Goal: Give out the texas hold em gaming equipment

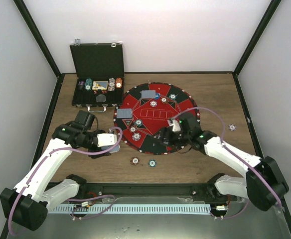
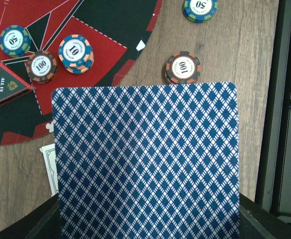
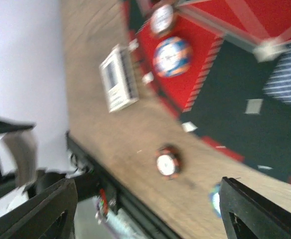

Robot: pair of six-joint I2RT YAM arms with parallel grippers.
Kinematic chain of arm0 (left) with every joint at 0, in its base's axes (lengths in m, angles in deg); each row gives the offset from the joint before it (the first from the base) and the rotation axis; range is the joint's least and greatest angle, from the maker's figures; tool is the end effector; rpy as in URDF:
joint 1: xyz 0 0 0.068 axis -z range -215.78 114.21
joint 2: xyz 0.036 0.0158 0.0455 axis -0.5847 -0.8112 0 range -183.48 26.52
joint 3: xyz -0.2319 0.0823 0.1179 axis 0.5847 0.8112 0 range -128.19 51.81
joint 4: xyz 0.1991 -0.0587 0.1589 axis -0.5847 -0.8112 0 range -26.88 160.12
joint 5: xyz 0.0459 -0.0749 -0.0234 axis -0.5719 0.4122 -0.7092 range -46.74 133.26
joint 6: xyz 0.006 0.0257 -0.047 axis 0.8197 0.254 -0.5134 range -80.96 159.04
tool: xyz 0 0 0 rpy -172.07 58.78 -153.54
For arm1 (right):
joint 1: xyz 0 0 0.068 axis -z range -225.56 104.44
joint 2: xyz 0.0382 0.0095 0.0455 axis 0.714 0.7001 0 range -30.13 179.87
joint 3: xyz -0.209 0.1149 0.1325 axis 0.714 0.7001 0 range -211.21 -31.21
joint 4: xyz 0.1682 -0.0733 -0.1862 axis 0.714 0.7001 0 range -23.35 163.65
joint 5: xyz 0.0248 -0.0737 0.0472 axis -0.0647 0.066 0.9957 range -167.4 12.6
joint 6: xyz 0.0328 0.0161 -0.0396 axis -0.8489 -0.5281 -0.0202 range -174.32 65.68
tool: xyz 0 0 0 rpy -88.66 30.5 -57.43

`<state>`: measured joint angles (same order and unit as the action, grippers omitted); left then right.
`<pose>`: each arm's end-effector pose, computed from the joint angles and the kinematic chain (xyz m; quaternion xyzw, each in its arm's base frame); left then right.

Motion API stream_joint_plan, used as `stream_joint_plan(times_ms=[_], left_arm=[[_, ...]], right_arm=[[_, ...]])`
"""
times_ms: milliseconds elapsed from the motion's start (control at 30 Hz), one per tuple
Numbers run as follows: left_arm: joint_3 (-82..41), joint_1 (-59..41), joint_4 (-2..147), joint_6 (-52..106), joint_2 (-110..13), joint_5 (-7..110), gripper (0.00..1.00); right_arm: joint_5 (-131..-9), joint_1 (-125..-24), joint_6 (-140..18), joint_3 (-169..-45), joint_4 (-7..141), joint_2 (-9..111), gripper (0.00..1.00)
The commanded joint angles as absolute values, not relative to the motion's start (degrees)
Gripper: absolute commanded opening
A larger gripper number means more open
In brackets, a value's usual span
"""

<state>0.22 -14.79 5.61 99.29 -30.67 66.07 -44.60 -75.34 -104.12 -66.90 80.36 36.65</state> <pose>0.1471 -0.0713 0.2709 0.6545 0.7106 -0.1266 0.2248 0.1904 0.1311 0.2078 0.0472 0.8910 0.4362 0.1165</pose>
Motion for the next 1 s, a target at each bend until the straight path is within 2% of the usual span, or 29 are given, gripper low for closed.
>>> stream_joint_plan(times_ms=[0, 233, 333, 600, 967], left_arm=[[-0.9, -14.9, 6.0, 99.5, -30.9, 67.8, 0.08], [-1.0, -14.9, 6.3, 99.3, -30.7, 68.0, 0.08], [-1.2, -14.9, 6.0, 99.4, -30.9, 68.0, 0.08], [-1.1, -14.9, 5.9, 99.8, -30.6, 67.3, 0.08], [-0.8, -14.9, 5.4, 100.3, -30.3, 67.0, 0.08]], right_arm=[[-38.7, -84.4, -112.8, -71.1, 65.4, 41.7, 0.82], [-36.5, -94.4, -115.9, -78.8, 56.0, 52.2, 0.84], [-35.7, -96.6, -117.0, -80.3, 52.7, 55.7, 0.82], [-33.4, -100.1, -120.0, -82.9, 44.2, 63.5, 0.74], [-31.6, -101.0, -122.0, -84.2, 39.2, 68.1, 0.73]])
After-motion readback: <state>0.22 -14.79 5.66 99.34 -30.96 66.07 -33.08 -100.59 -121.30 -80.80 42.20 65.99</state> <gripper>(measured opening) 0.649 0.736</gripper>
